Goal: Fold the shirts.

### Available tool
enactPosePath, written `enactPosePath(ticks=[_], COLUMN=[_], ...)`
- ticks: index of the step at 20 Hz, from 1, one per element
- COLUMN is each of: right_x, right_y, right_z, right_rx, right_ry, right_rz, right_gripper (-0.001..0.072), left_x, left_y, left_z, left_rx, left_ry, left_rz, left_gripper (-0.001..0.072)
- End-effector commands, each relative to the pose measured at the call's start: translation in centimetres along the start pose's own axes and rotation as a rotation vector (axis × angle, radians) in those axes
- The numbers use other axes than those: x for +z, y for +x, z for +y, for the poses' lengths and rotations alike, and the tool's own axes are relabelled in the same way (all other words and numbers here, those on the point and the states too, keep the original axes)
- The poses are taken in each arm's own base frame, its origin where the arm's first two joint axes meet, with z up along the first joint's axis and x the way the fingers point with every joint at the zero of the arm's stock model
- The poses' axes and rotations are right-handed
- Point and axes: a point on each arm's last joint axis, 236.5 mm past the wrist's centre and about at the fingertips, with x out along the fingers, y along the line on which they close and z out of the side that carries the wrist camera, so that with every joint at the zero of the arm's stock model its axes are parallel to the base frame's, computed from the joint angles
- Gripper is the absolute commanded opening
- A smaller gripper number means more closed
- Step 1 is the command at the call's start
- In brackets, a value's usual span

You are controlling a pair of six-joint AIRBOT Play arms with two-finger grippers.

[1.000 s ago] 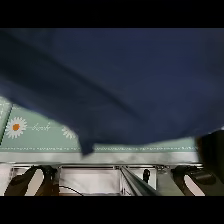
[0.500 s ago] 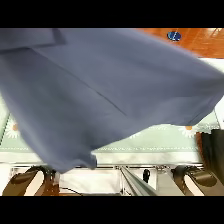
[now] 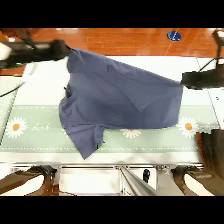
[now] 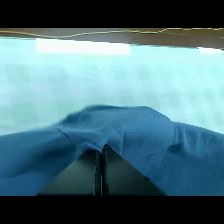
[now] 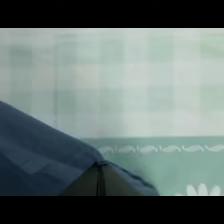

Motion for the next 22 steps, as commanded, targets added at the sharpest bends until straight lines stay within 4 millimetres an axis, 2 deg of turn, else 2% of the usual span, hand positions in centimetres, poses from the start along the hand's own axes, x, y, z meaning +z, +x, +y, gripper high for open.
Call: enactPosePath(ticks=[1, 2, 4, 5, 6, 7, 9, 10, 11, 13, 15, 16, 17, 19, 22], right_x=[3.0, 4.0, 5.9, 6.6, 7.0, 6.9, 6.5, 6.0, 5.1, 1.3, -3.7, -6.3, -8.3, -11.1, -12.8], right_y=[7.8, 9.1, 11.2, 11.8, 12.2, 12.2, 10.7, 9.4, 8.1, 5.4, 2.9, 2.2, 2.1, 2.8, 4.1], right_z=[-2.3, -2.4, -2.7, -2.8, -2.8, -3.2, -5.0, -6.6, -8.6, -14.4, -19.4, -20.8, -21.1, -19.4, -15.2], right_rx=[0.103, 0.156, 0.255, 0.296, 0.32, 0.323, 0.313, 0.299, 0.259, 0.077, -0.105, -0.156, -0.159, -0.083, 0.067], right_ry=[0.179, 0.234, 0.369, 0.406, 0.406, 0.4, 0.394, 0.398, 0.398, 0.37, 0.41, 0.464, 0.511, 0.553, 0.572], right_rz=[0.027, 0.022, 0.002, -0.004, -0.003, 0.014, 0.055, 0.078, 0.1, 0.186, 0.26, 0.272, 0.267, 0.24, 0.215], right_gripper=[0.002, 0.0021, 0.0115, 0.0159, 0.0314, 0.0413, 0.0413, 0.0414, 0.0414, 0.0413, 0.0414, 0.0413, 0.0413, 0.0413, 0.0413], left_x=[-2.9, -3.7, -5.1, -5.4, -5.5, -5.5, -6.5, -7.1, -7.8, -9.8, -13.8, -16.1, -18.3, -22.9, -27.6], left_y=[6.8, 7.6, 8.4, 8.4, 8.2, 7.7, 5.2, 3.3, 1.1, -3.9, -8.1, -9.6, -10.6, -11.7, -11.7], left_z=[2.9, 3.2, 3.4, 3.6, 3.9, 4.4, 6.2, 7.9, 9.9, 13.3, 15.4, 16.8, 18.0, 19.1, 16.8], left_rx=[0.045, 0.04, 0.03, 0.032, 0.034, 0.034, 0.036, 0.043, 0.066, 0.087, 0.091, 0.124, 0.159, 0.193, 0.096], left_ry=[-0.066, -0.093, -0.124, -0.126, -0.131, -0.141, -0.161, -0.186, -0.213, -0.255, -0.333, -0.413, -0.488, -0.633, -0.774], left_rz=[0.023, 0.045, 0.09, 0.102, 0.11, 0.128, 0.239, 0.303, 0.357, 0.457, 0.528, 0.517, 0.494, 0.468, 0.517], left_gripper=[0.0018, 0.0018, 0.003, 0.0131, 0.0395, 0.051, 0.051, 0.0509, 0.0509, 0.0509, 0.0508, 0.0508, 0.0508, 0.0508, 0.0508])
